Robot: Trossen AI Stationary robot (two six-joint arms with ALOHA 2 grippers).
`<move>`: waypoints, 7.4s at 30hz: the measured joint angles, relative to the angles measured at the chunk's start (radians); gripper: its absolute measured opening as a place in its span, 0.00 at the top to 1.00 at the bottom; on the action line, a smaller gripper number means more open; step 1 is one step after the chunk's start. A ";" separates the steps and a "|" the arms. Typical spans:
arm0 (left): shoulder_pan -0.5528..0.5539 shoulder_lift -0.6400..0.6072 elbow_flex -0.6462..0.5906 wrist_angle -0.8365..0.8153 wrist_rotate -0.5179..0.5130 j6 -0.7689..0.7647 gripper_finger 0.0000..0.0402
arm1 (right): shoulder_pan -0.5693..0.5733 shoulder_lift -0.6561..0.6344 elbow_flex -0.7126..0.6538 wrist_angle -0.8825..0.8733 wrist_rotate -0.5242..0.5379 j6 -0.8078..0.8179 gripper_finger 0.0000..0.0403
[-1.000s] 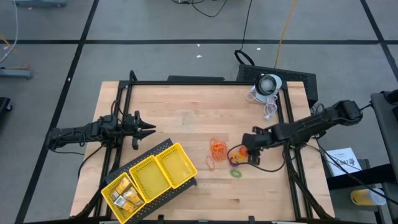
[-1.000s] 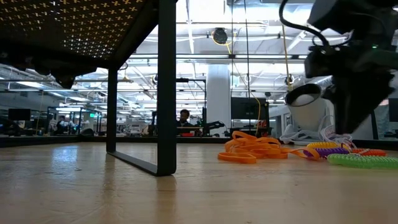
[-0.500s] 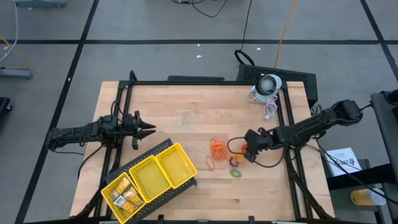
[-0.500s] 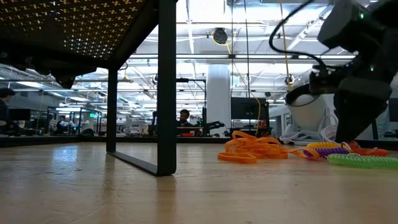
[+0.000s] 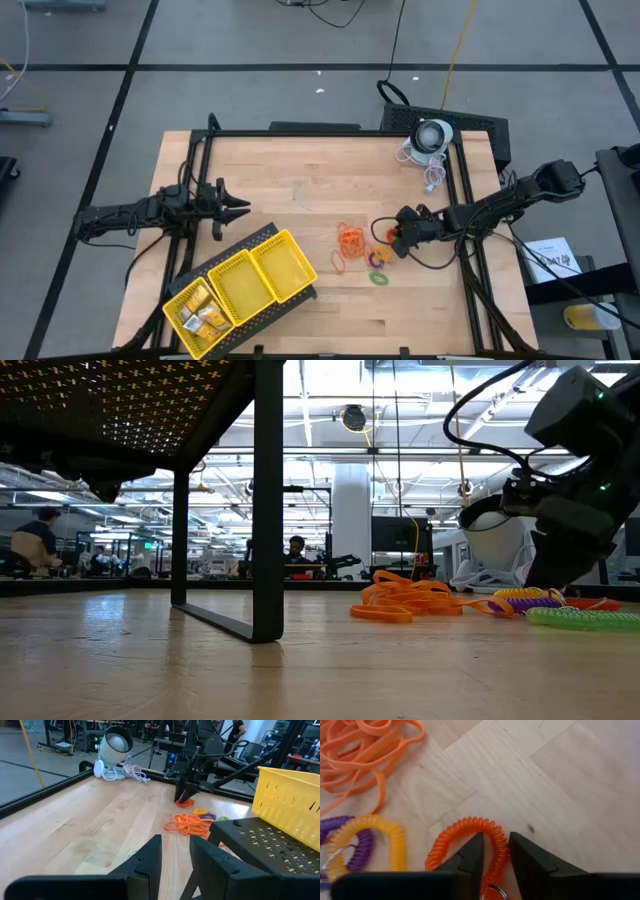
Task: Pick & Place Office Desk Supplies
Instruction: Put the orange spring keychain into the center yellow bin on the shelf
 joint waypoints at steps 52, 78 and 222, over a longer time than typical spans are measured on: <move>0.000 0.000 0.000 0.010 -0.001 0.000 0.74 | -0.198 0.081 0.001 1.306 -0.236 -0.768 0.98; -0.001 0.108 0.024 0.465 -0.227 -0.215 0.61 | -0.317 0.510 0.473 1.352 -0.525 -0.813 0.98; -0.093 1.086 0.619 0.609 -0.014 0.302 0.61 | -0.346 0.646 0.701 1.260 -0.733 -0.771 0.98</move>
